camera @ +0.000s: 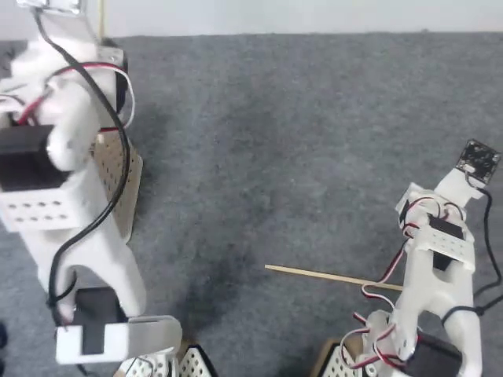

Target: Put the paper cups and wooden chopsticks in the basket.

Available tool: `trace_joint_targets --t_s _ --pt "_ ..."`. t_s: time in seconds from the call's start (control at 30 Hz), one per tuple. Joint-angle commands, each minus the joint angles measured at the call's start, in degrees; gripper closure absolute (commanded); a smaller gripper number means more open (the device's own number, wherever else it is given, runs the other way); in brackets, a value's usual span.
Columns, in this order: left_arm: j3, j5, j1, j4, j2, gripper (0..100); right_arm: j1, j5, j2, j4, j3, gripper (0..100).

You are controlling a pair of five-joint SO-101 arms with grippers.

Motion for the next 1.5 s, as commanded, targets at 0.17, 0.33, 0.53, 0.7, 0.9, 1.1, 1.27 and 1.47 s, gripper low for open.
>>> trace_joint_targets --t_s 0.17,0.33,0.53,0.7,0.9,1.1,1.27,1.47 --pt "14.9 1.85 3.08 4.57 -23.12 99 -0.66 0.97 -1.54 -0.92 -0.88 99.1" --pt "33.71 0.35 3.78 -12.04 -38.86 99 -0.66 0.97 -1.45 -0.92 -0.88 99.1" --pt "69.05 0.53 -8.79 -63.91 -41.23 99 -0.66 0.97 -1.36 -0.92 -0.88 99.1" --pt "82.86 0.53 -9.76 -86.59 -38.15 99 -1.1 0.97 -1.36 -0.92 -0.88 99.1" --pt "82.77 4.13 -8.97 -93.01 -28.4 99 -1.8 1.05 -1.36 -0.92 -0.88 99.1" --pt "80.92 5.01 -8.97 -96.53 -17.93 99 -1.8 1.05 -1.36 -0.92 -0.88 99.1" --pt "81.8 5.1 -9.67 -95.91 -17.05 92 -1.89 1.05 -1.36 -0.92 -0.88 99.1" --pt "82.68 9.85 -13.71 -95.47 -20.57 85 -1.89 1.05 -1.36 -0.92 -0.88 99.1"
